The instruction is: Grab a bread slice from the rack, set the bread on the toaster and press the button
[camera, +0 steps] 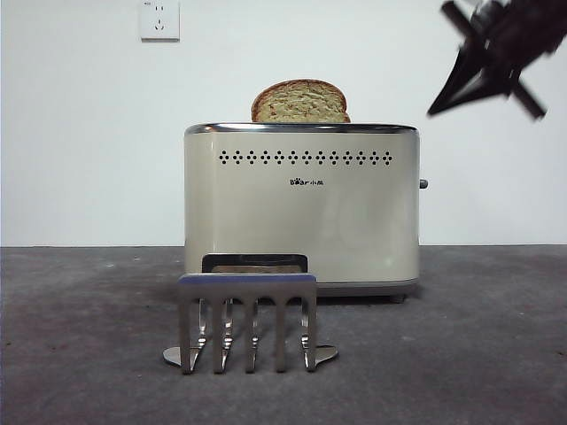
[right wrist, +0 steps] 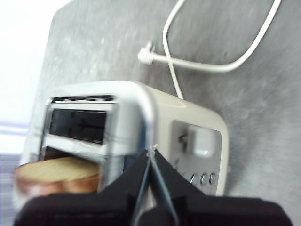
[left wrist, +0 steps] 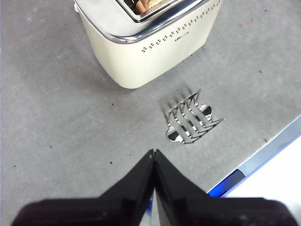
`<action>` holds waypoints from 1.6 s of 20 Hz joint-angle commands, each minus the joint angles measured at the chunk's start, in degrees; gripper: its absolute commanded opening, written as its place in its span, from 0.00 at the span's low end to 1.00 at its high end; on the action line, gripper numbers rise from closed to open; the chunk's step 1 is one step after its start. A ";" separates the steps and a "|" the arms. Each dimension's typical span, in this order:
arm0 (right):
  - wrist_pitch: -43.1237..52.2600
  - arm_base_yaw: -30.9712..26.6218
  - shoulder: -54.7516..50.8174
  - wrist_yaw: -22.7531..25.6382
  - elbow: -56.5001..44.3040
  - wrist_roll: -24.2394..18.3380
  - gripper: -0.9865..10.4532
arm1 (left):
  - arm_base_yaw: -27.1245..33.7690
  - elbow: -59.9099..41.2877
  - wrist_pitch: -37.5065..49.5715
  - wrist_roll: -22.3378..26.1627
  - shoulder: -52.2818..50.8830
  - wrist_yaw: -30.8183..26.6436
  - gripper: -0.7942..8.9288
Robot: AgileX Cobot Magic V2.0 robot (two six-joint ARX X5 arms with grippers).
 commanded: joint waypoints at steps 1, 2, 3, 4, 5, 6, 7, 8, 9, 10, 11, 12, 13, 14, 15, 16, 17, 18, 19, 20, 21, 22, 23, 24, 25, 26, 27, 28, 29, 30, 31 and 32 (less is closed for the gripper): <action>-1.90 0.17 -5.31 4.26 -0.04 -0.90 0.08 | -0.13 -0.28 0.13 -0.17 0.33 -0.09 0.08; -3.08 0.22 -7.82 5.70 -0.04 -1.53 0.08 | -0.13 -0.28 0.13 -0.17 0.37 -0.07 0.08; -4.76 0.24 -11.02 7.04 -0.04 -2.51 0.08 | -0.13 -0.28 0.15 -0.20 0.42 -0.07 0.08; -6.45 0.28 -13.97 8.37 -0.04 -3.39 0.08 | -0.13 -0.28 0.13 -0.20 0.42 -0.07 0.08; -8.17 0.28 -17.05 9.77 -0.04 -4.57 0.08 | -0.13 -0.28 0.15 -0.20 0.44 -0.09 0.08; -9.92 0.28 -20.13 11.93 -0.04 -5.86 0.08 | -0.13 -0.28 0.15 -0.17 0.50 -0.09 0.08; -11.74 0.28 -23.19 15.21 -0.04 -7.34 0.08 | -0.13 -0.28 0.15 -0.20 0.55 -0.11 0.08; -13.75 0.26 -26.16 19.17 -0.04 -8.74 0.08 | -0.13 -0.26 0.15 -0.17 0.55 -0.09 0.08; -15.87 0.26 -28.92 22.82 -0.04 -10.05 0.08 | -0.13 -0.26 0.15 -0.17 0.59 -0.09 0.08; -18.18 0.26 -31.36 25.70 -0.04 -11.13 0.08 | -0.13 -0.28 0.15 -0.17 0.74 -0.09 0.08; -20.37 0.26 -33.44 27.56 -0.04 -12.17 0.08 | -0.13 -0.28 0.15 -0.17 0.96 -0.09 0.08; -22.32 0.26 -35.08 28.96 -0.04 -12.94 0.09 | -0.13 -0.28 0.15 -0.17 1.18 -0.09 0.08; -23.58 0.26 -36.33 30.27 -0.04 -12.94 0.09 | -0.13 -0.28 0.15 -0.17 1.51 -0.09 0.08; -24.44 0.26 -37.16 31.39 -0.04 -12.70 0.09 | -0.13 -0.26 0.15 -0.17 1.84 -0.11 0.08; -25.38 0.26 -37.57 31.76 -0.04 -12.41 0.09 | -0.13 -0.26 0.15 -0.17 2.23 -0.09 0.08; -26.40 0.26 -37.73 31.74 -0.04 -12.35 0.09 | -0.13 -0.26 0.15 -0.17 2.60 -0.11 0.08; -27.54 0.26 -37.66 31.74 -0.04 -12.39 0.09 | -0.13 -0.28 0.15 -0.17 2.97 -0.11 0.08; -28.52 0.26 -37.31 31.74 -0.04 -12.39 0.09 | -0.13 -0.28 0.15 -0.20 3.26 -0.09 0.08; -29.48 0.26 -37.00 31.74 -0.04 -12.39 0.09 | -0.26 -0.26 0.15 -0.17 3.67 -0.04 0.08; -30.27 0.26 -36.52 31.74 -0.04 -12.39 0.09 | -0.11 -0.28 0.15 -0.17 3.76 -0.11 0.08; -30.73 0.26 -35.93 31.74 -0.04 -12.55 0.09 | 0.52 -0.26 0.15 -0.17 3.89 -0.09 0.08; -30.80 0.26 -35.34 31.76 -0.04 -12.55 0.09 | 1.53 -0.28 0.15 -0.17 3.96 -0.09 0.08; -30.80 0.26 -34.67 31.76 -0.04 -12.55 0.09 | 2.84 -0.28 0.15 -0.17 4.11 -0.09 0.08; -30.80 0.26 -33.90 31.76 -0.04 -12.55 0.09 | 4.33 -0.35 0.15 -0.17 4.09 -0.07 0.08; -30.77 0.26 -33.09 31.74 -0.04 -12.55 0.09 | 6.12 -0.52 0.15 -0.17 3.72 -0.07 0.08; -30.80 0.26 -32.41 31.76 -0.04 -12.55 0.09 | 7.80 -1.01 0.15 -0.17 2.93 -0.04 0.08; -30.80 0.26 -31.65 31.74 -0.04 -12.55 0.09 | 10.16 -2.58 0.20 -0.17 1.44 -0.04 0.08; -30.77 0.26 -31.02 31.74 -0.04 -12.55 0.09 | 12.59 -5.01 0.68 -0.17 -0.39 -0.02 0.08; -30.69 0.26 -30.23 31.76 -0.04 -12.55 0.09 | 16.04 -9.66 3.28 -0.17 -3.21 -0.04 0.08; -30.53 0.24 -29.57 31.76 -0.04 -12.55 0.09 | 18.95 -14.71 7.41 -0.17 -6.12 -0.07 0.08; -30.47 0.22 -28.81 31.76 -0.04 -12.55 0.09 | 22.38 -22.12 14.58 -0.17 -10.12 -0.09 0.08; -30.47 0.22 -28.13 31.76 -0.04 -12.55 0.09 | 24.94 -28.68 21.03 -0.22 -13.75 -0.09 0.08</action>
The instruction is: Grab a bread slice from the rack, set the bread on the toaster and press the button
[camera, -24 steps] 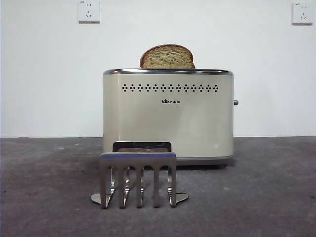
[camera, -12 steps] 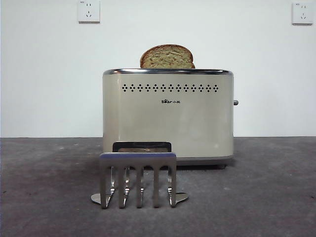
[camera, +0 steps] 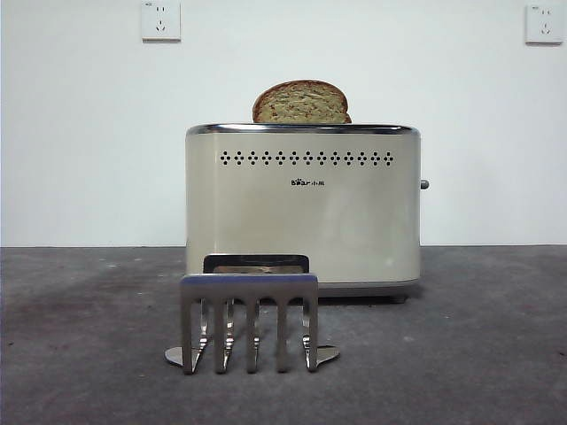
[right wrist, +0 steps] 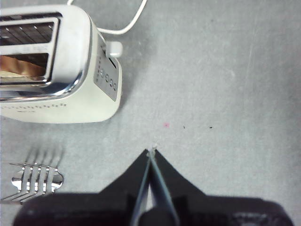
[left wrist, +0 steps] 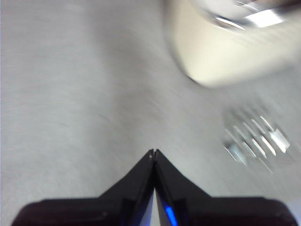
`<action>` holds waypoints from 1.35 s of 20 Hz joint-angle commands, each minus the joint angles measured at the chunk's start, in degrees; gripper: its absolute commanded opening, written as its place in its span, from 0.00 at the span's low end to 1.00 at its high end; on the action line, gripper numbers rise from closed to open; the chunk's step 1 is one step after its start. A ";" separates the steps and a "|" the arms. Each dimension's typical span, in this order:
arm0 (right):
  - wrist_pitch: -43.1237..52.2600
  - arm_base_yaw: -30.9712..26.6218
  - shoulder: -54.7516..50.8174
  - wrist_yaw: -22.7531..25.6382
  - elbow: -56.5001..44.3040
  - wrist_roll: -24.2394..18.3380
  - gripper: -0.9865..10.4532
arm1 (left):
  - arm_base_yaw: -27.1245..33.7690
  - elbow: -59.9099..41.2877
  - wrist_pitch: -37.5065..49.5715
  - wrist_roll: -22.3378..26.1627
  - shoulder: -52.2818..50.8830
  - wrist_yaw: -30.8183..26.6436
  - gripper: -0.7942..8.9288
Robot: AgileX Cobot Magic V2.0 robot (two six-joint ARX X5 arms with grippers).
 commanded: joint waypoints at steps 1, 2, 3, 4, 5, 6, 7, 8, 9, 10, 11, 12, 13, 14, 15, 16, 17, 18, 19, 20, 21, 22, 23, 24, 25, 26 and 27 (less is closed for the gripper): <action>0.42 0.00 1.62 0.24 -0.13 -0.48 0.09 | 6.32 -18.78 18.12 -0.24 -9.35 -0.20 0.08; 0.57 0.00 2.19 0.24 -0.13 -0.48 0.09 | 8.24 -25.46 26.08 -0.20 -13.14 -0.81 0.08; 0.81 0.00 2.80 0.24 -0.13 -0.48 0.09 | 10.27 -33.57 36.04 -0.17 -17.84 -0.98 0.08; 0.85 0.00 3.26 0.24 -0.13 -0.48 0.09 | 11.76 -40.00 43.58 -0.17 -21.64 -0.96 0.08; 0.81 0.00 3.76 0.26 -0.13 -0.48 0.09 | 13.33 -47.23 50.90 -0.55 -26.38 -0.13 0.08; 0.85 0.00 4.13 0.26 -0.13 -0.48 0.09 | 14.34 -52.28 54.95 -1.42 -30.08 0.66 0.08; 0.90 0.00 4.52 0.42 -0.13 -0.48 0.09 | 15.17 -57.16 57.59 -2.21 -33.99 0.98 0.08; 0.94 0.00 4.81 0.87 -0.13 -0.50 0.09 | 15.61 -60.00 58.25 -2.16 -36.54 0.77 0.08; 1.05 0.00 5.16 1.55 -0.13 -0.48 0.09 | 16.20 -62.25 57.99 -1.46 -38.77 0.77 0.08; 1.07 0.00 5.29 1.81 -0.13 -0.48 0.09 | 16.81 -63.52 57.83 -0.68 -40.13 0.79 0.08; 1.11 0.00 5.42 1.95 -0.13 -0.48 0.09 | 17.62 -64.78 57.79 0.20 -41.81 0.77 0.08; 1.09 0.00 5.44 1.95 -0.13 -0.48 0.09 | 18.32 -65.68 57.79 0.81 -43.19 0.77 0.08; 1.14 0.00 5.44 1.99 -0.13 -0.48 0.09 | 19.15 -66.82 57.83 1.22 -44.76 0.79 0.08; 1.14 0.00 5.44 2.01 -0.13 -0.48 0.09 | 19.76 -67.84 57.83 1.18 -46.05 0.79 0.08; 1.11 0.00 5.44 2.38 -0.13 -0.48 0.09 | 20.17 -68.17 56.41 1.27 -47.08 0.98 0.08; 1.11 0.00 5.44 2.78 -0.13 -0.50 0.09 | 20.37 -68.17 54.99 1.81 -48.02 0.96 0.08; 1.11 0.00 5.44 3.04 -0.13 -0.48 0.09 | 20.50 -68.17 54.86 3.93 -48.72 0.96 0.08; 1.14 0.00 5.44 3.06 -0.13 -0.48 0.09 | 20.50 -68.17 54.82 6.32 -49.53 0.98 0.08; 1.14 0.00 5.44 3.06 -0.13 -0.48 0.09 | 20.50 -68.17 54.80 7.96 -49.55 0.98 0.08; 1.14 0.00 5.55 3.06 -0.13 -0.48 0.09 | 20.50 -68.17 54.80 9.25 -49.55 0.98 0.08; 1.11 0.00 5.55 3.08 -0.13 -0.48 0.09 | 20.50 -68.17 54.80 9.90 -49.55 0.98 0.08; 1.14 0.00 5.55 3.23 -0.13 -0.48 0.09 | 20.48 -68.17 54.80 10.25 -49.55 0.98 0.08; 1.09 0.00 5.55 3.26 -0.13 -0.48 0.09 | 20.50 -68.17 54.80 10.34 -49.55 1.01 0.08; 1.14 0.00 5.55 3.26 -0.13 -0.48 0.09 | 20.48 -68.17 54.80 10.29 -49.55 1.03 0.08; 1.11 0.00 5.55 3.26 -0.13 -0.48 0.09 | 20.48 -68.17 54.84 9.64 -49.55 1.36 0.08; 1.14 0.00 5.55 3.23 -0.13 -0.48 0.09 | 20.48 -68.17 54.95 9.31 -49.55 1.66 0.08; 1.11 0.00 5.55 3.23 -0.13 -0.48 0.09 | 20.50 -68.17 54.97 9.31 -49.53 1.64 0.08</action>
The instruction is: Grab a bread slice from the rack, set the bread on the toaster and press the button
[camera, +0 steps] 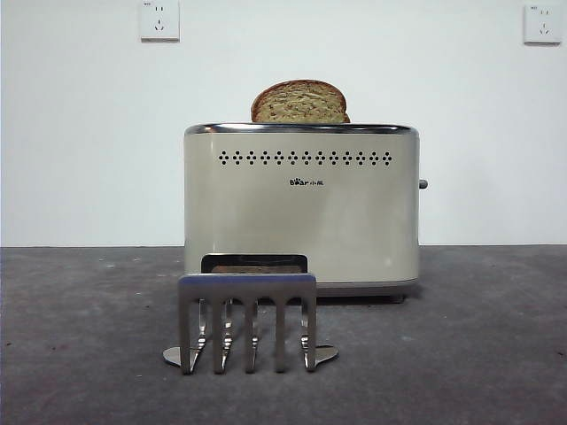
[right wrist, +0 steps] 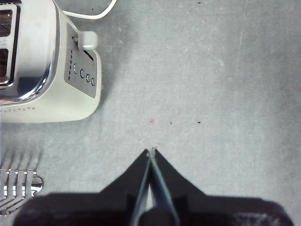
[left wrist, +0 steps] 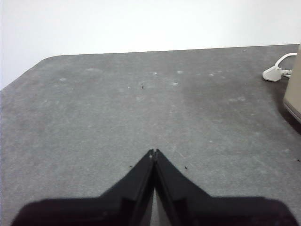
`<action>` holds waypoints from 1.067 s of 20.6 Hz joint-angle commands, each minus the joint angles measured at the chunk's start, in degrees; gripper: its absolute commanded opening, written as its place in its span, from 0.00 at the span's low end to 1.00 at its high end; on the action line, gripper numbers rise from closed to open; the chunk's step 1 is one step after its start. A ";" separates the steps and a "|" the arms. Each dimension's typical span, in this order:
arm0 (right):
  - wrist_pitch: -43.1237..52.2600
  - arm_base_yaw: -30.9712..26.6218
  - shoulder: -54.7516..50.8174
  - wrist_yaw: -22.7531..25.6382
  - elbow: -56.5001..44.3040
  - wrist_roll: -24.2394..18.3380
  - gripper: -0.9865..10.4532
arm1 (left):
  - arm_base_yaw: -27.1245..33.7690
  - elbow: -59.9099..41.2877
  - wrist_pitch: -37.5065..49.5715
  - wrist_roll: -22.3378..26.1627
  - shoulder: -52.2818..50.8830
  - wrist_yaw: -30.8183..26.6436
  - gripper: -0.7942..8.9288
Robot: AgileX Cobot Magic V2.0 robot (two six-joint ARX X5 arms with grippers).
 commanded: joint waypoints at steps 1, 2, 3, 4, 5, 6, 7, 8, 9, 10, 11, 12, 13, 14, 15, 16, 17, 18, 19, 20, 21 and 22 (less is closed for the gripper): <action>0.33 0.02 0.35 0.26 -0.13 -0.46 0.09 | 0.13 -0.61 0.55 0.11 0.09 0.04 0.08; 0.31 0.02 0.35 0.28 -0.13 -0.46 0.09 | 0.13 -0.61 0.55 0.13 0.33 -0.02 0.08; 0.31 0.02 0.35 0.28 -0.13 -0.46 0.09 | 0.13 -0.61 0.55 0.13 0.52 0.00 0.08; 0.33 0.02 0.35 0.28 -0.13 -0.46 0.09 | 0.13 -0.61 0.55 0.11 0.72 0.00 0.08; 0.33 0.02 0.35 0.28 -0.13 -0.46 0.09 | 0.13 -0.61 0.55 0.13 0.94 0.00 0.08; 0.31 0.02 0.35 0.26 -0.13 -0.46 0.09 | 0.13 -0.61 0.55 0.11 1.16 0.00 0.08; 0.31 0.02 0.35 0.26 -0.13 -0.46 0.09 | 0.13 -0.61 0.55 0.13 1.40 0.00 0.08; 0.31 0.02 0.35 0.26 -0.13 -0.46 0.09 | 0.13 -0.61 0.55 0.13 1.62 0.00 0.08; 0.31 0.02 0.35 0.26 -0.13 -0.46 0.09 | 0.13 -0.61 0.55 0.13 1.86 0.00 0.08; 0.33 0.02 0.35 0.28 -0.13 -0.46 0.09 | 0.13 -0.61 0.55 0.13 2.12 0.00 0.08; 0.33 0.02 0.35 0.28 -0.13 -0.46 0.09 | 0.13 -0.61 0.55 0.13 2.40 0.00 0.08; 0.35 -0.02 0.35 0.35 -0.13 -0.46 0.09 | 0.13 -0.61 0.55 0.13 2.67 0.00 0.08; 0.57 -0.09 0.33 1.44 -0.13 -0.46 0.09 | 0.13 -0.61 0.55 0.13 2.97 0.00 0.08; 0.55 -0.09 -0.37 2.54 -0.13 -0.46 0.09 | 0.13 -0.61 0.55 0.13 3.30 0.00 0.08; 0.96 -0.11 -1.03 3.06 -0.17 -0.46 0.09 | 0.13 -0.61 0.55 0.13 3.50 0.00 0.08; 1.84 -0.44 -2.51 3.69 -0.50 -0.57 0.09 | 0.13 -0.61 0.55 0.13 3.65 0.00 0.08; 3.67 -0.42 -5.31 4.15 -1.36 -2.75 0.09 | 0.13 -0.61 0.57 0.13 3.78 0.00 0.08; 7.32 -0.42 -8.96 4.07 -2.95 -6.23 0.09 | 0.13 -0.61 0.55 0.13 3.85 0.00 0.08; 12.17 -0.44 -13.73 3.80 -5.35 -6.95 0.09 | 0.13 -0.61 0.55 0.13 4.04 -0.02 0.08; 18.16 -0.66 -18.91 2.99 -8.68 -6.16 0.09 | 0.13 -0.61 0.57 0.11 4.15 0.00 0.08; 24.85 -1.49 -24.55 1.40 -13.25 -6.08 0.09 | 0.13 -0.61 0.55 0.13 4.31 0.00 0.08; 31.39 -2.62 -29.73 0.31 -18.56 -6.14 0.09 | 0.13 -0.61 0.55 0.13 4.35 0.00 0.08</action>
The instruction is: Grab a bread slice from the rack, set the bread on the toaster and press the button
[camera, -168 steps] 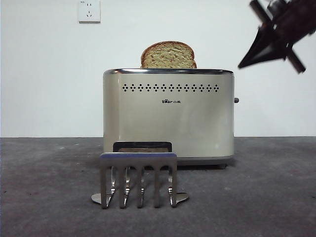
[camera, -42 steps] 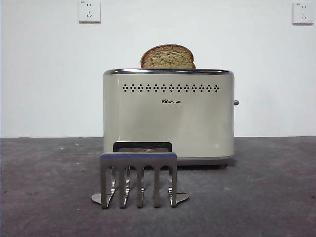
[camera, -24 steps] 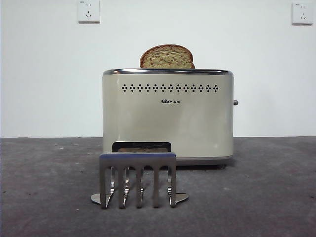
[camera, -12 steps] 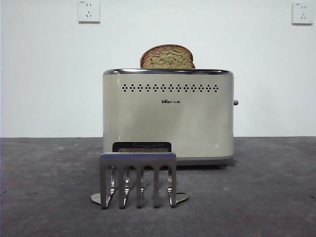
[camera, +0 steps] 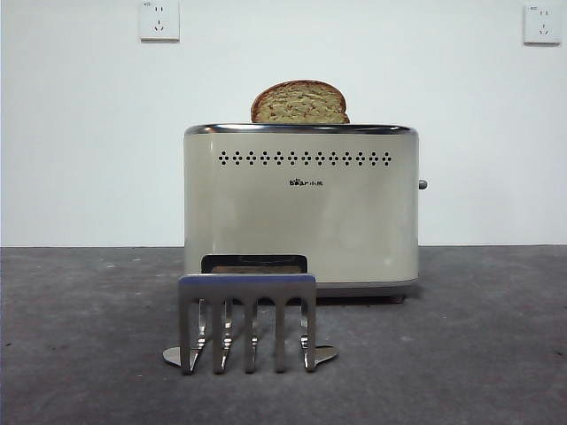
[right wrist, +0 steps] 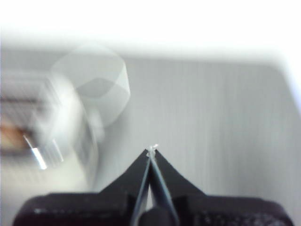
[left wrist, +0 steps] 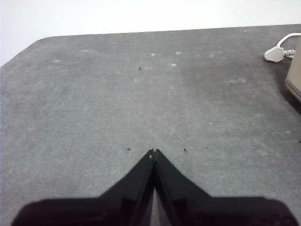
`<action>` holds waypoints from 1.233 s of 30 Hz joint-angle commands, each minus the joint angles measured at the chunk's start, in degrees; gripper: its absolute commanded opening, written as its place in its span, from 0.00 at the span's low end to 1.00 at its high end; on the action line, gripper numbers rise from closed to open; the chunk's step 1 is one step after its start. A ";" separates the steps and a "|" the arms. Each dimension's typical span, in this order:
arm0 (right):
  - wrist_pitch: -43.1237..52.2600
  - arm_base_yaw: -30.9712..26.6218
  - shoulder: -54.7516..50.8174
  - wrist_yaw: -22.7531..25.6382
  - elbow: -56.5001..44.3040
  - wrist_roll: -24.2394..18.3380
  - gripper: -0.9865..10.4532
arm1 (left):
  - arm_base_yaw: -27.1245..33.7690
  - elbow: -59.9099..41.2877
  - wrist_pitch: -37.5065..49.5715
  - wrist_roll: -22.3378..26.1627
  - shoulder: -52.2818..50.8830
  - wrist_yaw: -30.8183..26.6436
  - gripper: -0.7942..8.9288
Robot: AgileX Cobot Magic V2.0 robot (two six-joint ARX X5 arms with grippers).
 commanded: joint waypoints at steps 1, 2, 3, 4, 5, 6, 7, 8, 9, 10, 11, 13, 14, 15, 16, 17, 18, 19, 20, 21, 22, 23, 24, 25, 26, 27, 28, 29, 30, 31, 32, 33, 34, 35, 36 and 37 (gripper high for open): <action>13.51 -2.36 -11.98 -1.16 -12.70 -1.42 0.09 | 0.13 -0.61 0.55 0.13 0.11 -0.07 0.08; 17.05 -3.50 -17.11 -1.11 -18.45 -1.99 0.09 | 0.13 -0.61 0.55 0.13 0.11 -0.07 0.08; 19.26 -4.59 -21.55 -1.16 -24.24 -3.04 0.09 | 0.13 -0.61 0.55 0.13 0.11 -0.07 0.08; 20.41 -5.40 -25.68 -1.16 -30.03 -4.11 0.09 | 0.13 -0.61 0.55 0.13 0.11 -0.07 0.08; 21.05 -5.95 -29.73 -1.22 -36.28 -4.55 0.09 | 0.13 -0.61 0.55 0.13 0.11 -0.07 0.08; 21.42 -6.10 -32.63 -1.44 -41.20 -4.48 0.09 | 0.13 -0.61 0.55 0.13 0.11 -0.07 0.08; 22.01 -6.08 -34.60 -1.81 -44.96 -4.20 0.09 | 0.13 -0.61 0.55 0.13 0.11 -0.07 0.08; 22.77 -6.01 -36.35 -2.34 -48.54 -4.02 0.09 | 0.13 -0.61 0.55 0.11 0.11 -0.07 0.08; 23.85 -5.97 -37.51 -2.86 -51.49 -3.91 0.09 | 0.13 -0.61 0.55 0.13 0.11 -0.07 0.08; 25.70 -5.99 -38.60 -3.39 -54.82 -3.89 0.09 | 0.13 -0.61 0.55 0.13 0.20 -0.07 0.08; 28.13 -5.99 -39.52 -3.76 -57.92 -3.89 0.09 | 0.13 -0.61 0.55 0.13 0.24 -0.07 0.08; 32.92 -5.99 -40.83 -4.57 -62.82 -3.89 0.09 | 0.13 -0.61 0.55 0.13 0.28 -0.07 0.08; 35.34 -5.97 -41.57 -5.33 -64.96 -3.82 0.09 | 0.13 -0.61 0.55 0.13 0.33 -0.07 0.08; 37.09 -5.97 -42.32 -6.21 -66.58 -3.67 0.09 | 0.13 -0.61 0.55 0.13 0.33 -0.09 0.08; 38.99 -5.88 -43.32 -7.04 -68.30 -3.34 0.09 | 0.13 -0.61 0.55 0.13 0.33 -0.07 0.08; 40.85 -5.60 -44.39 -7.23 -69.96 -2.95 0.09 | 0.13 -0.61 0.55 0.13 0.33 -0.07 0.08; 42.27 -5.20 -45.29 -7.23 -71.25 -2.95 0.09 | 0.13 -0.61 0.55 0.11 0.33 -0.07 0.08; 43.74 -4.63 -46.25 -7.21 -72.65 -2.95 0.09 | 0.13 -0.61 0.55 0.13 0.33 -0.07 0.08; 44.96 -3.98 -47.17 -7.23 -73.92 -2.95 0.09 | 0.13 -0.61 0.55 0.13 0.33 -0.07 0.08; 45.51 -3.32 -47.93 -7.23 -74.73 -2.97 0.09 | 0.13 -0.61 0.55 0.13 0.33 -0.07 0.08; 45.62 -2.51 -48.72 -7.21 -75.47 -2.97 0.09 | 0.13 -0.61 0.55 0.13 0.33 -0.07 0.08; 45.66 -1.73 -49.37 -7.17 -76.08 -2.97 0.09 | 0.13 -0.61 0.55 0.11 0.33 -0.07 0.08; 45.79 -1.07 -49.88 -7.15 -76.54 -2.97 0.09 | 0.13 -0.61 0.55 0.13 0.33 -0.07 0.08; 45.75 -0.39 -50.49 -6.78 -77.07 -2.97 0.09 | 0.13 -0.61 0.55 0.13 0.35 -0.07 0.08; 45.77 0.11 -51.04 -5.75 -77.61 -2.69 0.09 | 0.13 -0.61 0.55 0.13 0.39 -0.07 0.08; 45.75 0.50 -51.56 -4.74 -78.14 -1.29 0.09 | 0.13 -0.61 0.55 0.11 0.42 -0.07 0.08; 45.83 0.74 -51.95 -3.61 -78.60 0.28 0.09 | 0.13 -0.61 0.55 0.13 0.42 -0.07 0.08; 45.81 0.94 -52.35 -2.19 -79.06 1.99 0.09 | 0.13 -0.61 0.55 0.13 0.44 -0.07 0.08; 45.99 1.14 -52.54 -0.83 -79.49 3.28 0.09 | 0.13 -0.61 0.55 0.13 0.44 -0.07 0.08; 46.12 1.20 -52.85 0.61 -80.04 4.48 0.09 | 0.13 -0.61 0.55 0.13 0.44 -0.07 0.08; 46.51 1.22 -53.09 1.66 -80.65 5.35 0.09 | 0.13 -0.61 0.55 0.13 0.44 -0.07 0.08; 47.01 1.20 -53.20 2.21 -81.20 6.01 0.09 | 0.13 -0.61 0.55 0.13 0.44 -0.07 0.08; 47.50 1.20 -53.46 2.80 -81.85 6.32 0.09 | 0.13 -0.61 0.55 0.13 0.44 -0.07 0.08; 47.52 1.20 -53.46 3.06 -82.31 6.43 0.09 | 0.13 -0.61 0.55 0.13 0.44 -0.07 0.08; 46.90 1.20 -53.46 3.32 -82.40 6.34 0.09 | 0.13 -0.61 0.55 0.11 0.44 -0.07 0.08; 46.27 1.20 -53.46 3.85 -82.40 5.70 0.09 | 0.13 -0.61 0.55 0.13 0.44 -0.07 0.08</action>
